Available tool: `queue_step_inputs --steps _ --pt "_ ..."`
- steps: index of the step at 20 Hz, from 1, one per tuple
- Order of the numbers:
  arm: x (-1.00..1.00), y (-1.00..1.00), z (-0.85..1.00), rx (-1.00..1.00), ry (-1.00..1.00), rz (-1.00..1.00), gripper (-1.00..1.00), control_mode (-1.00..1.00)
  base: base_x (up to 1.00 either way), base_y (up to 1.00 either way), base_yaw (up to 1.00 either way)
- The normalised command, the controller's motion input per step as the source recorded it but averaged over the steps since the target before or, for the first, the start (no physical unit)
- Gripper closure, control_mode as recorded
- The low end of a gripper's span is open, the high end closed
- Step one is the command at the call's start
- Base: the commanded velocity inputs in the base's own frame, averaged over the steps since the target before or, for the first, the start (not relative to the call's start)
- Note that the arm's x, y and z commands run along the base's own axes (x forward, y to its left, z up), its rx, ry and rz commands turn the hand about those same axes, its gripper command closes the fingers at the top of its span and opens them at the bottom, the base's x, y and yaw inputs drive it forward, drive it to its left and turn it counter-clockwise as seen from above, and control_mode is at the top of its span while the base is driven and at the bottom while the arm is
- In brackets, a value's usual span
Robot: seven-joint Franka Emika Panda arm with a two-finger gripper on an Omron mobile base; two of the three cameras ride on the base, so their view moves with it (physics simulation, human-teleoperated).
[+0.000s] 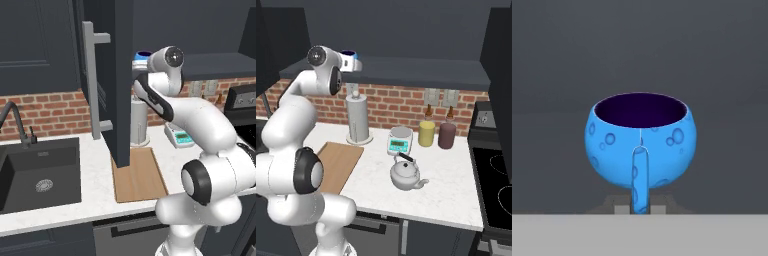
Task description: Pick the kettle from the counter and place it on the tray. Then pick the mug from the cabinet and place it on the tray. Then close the cabinet doors.
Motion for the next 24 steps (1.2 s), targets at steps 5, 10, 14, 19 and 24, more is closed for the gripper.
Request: queue_step_inputs --steps 5,10,14,19,24 --pt "-0.32 0.04 0.0 0.0 -0.02 0.0 1.0 -1.0 0.0 0.0 0.0" --pt "-0.37 0.01 0.0 0.0 -0.04 0.0 1.0 -1.0 0.0 0.0 0.0" --pt "-0.42 0.02 0.0 0.0 -0.02 0.0 1.0 -1.0 0.0 0.0 0.0" --pt "-0.43 0.07 0.0 0.0 0.0 0.0 1.0 -1.0 0.0 0.0 0.0" --pt "-0.5 0.01 -0.03 0.0 0.0 0.0 1.0 -1.0 0.0 0.0 0.0"
